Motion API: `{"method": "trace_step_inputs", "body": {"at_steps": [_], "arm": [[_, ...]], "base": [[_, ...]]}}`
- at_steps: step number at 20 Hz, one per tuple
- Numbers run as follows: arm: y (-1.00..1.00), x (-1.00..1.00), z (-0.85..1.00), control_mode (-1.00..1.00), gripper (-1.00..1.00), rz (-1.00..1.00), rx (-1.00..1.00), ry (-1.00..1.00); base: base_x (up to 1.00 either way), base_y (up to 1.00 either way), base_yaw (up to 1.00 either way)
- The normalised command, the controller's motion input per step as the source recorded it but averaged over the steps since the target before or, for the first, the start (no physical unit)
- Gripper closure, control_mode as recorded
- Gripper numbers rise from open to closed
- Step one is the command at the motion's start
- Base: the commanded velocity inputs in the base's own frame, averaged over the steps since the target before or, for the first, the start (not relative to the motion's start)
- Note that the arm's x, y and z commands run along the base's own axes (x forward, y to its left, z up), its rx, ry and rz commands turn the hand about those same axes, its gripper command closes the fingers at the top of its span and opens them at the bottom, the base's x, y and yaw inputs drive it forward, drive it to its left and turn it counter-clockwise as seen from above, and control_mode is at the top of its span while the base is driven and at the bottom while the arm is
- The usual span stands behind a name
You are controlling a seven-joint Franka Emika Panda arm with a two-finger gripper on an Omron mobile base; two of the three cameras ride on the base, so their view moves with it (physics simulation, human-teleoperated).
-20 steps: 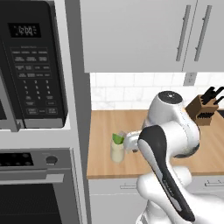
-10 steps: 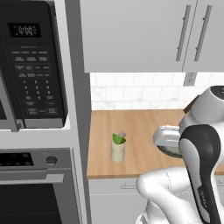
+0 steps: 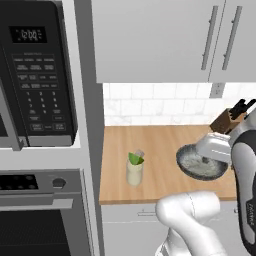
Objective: Grab a lemon wedge from the fridge and one ice cube from the ice bowl, and put them in the glass of lemonade.
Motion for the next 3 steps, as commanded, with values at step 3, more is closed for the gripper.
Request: {"method": "trace_step_inputs", "body": {"at_steps": [3], "arm": [[0.14,0.0,0.43,-1.0,-1.0,0.01,0.0,0.01]], "base": [[0.0,0.0,0.0]]}}
